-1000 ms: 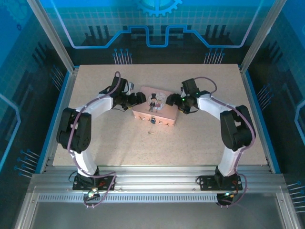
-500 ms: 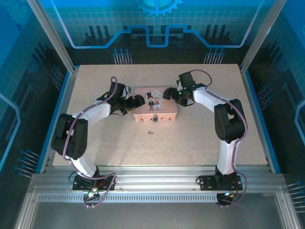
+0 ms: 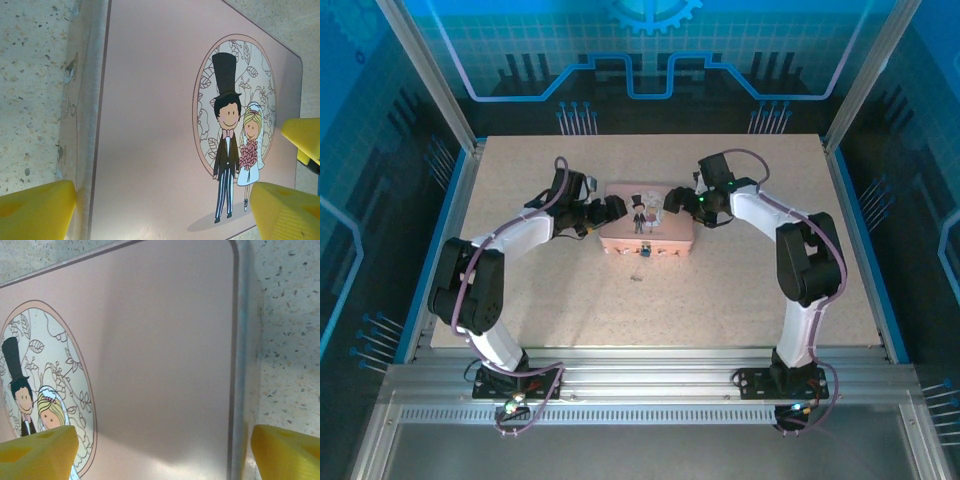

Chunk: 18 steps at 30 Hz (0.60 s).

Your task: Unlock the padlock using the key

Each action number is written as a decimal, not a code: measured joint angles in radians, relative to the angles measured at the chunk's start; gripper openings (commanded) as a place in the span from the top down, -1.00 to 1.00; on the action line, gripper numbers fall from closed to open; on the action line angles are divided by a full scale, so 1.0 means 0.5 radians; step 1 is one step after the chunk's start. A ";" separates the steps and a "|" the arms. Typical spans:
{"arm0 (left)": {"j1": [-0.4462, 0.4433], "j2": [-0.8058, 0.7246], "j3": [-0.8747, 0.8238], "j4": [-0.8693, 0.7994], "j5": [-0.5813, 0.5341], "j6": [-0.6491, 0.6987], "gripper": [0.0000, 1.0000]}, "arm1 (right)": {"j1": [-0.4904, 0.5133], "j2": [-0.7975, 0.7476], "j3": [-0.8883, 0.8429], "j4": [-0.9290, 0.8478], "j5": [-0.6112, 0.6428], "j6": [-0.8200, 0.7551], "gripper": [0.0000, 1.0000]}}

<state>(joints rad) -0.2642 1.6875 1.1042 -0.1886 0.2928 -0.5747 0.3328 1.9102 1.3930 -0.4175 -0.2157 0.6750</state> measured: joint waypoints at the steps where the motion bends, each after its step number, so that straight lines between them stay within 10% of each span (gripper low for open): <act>1: -0.002 -0.020 -0.003 -0.003 -0.011 0.000 -0.81 | -0.001 -0.019 0.000 -0.019 0.010 -0.010 -0.84; 18: -0.069 -1.053 -0.653 -0.163 -0.158 -0.201 -0.73 | 0.195 -0.784 -0.231 -0.275 0.240 -0.292 -0.44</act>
<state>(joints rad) -0.2989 1.1610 0.7776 -0.2703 0.2138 -0.6754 0.4301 1.5181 1.2774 -0.5552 -0.0956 0.5289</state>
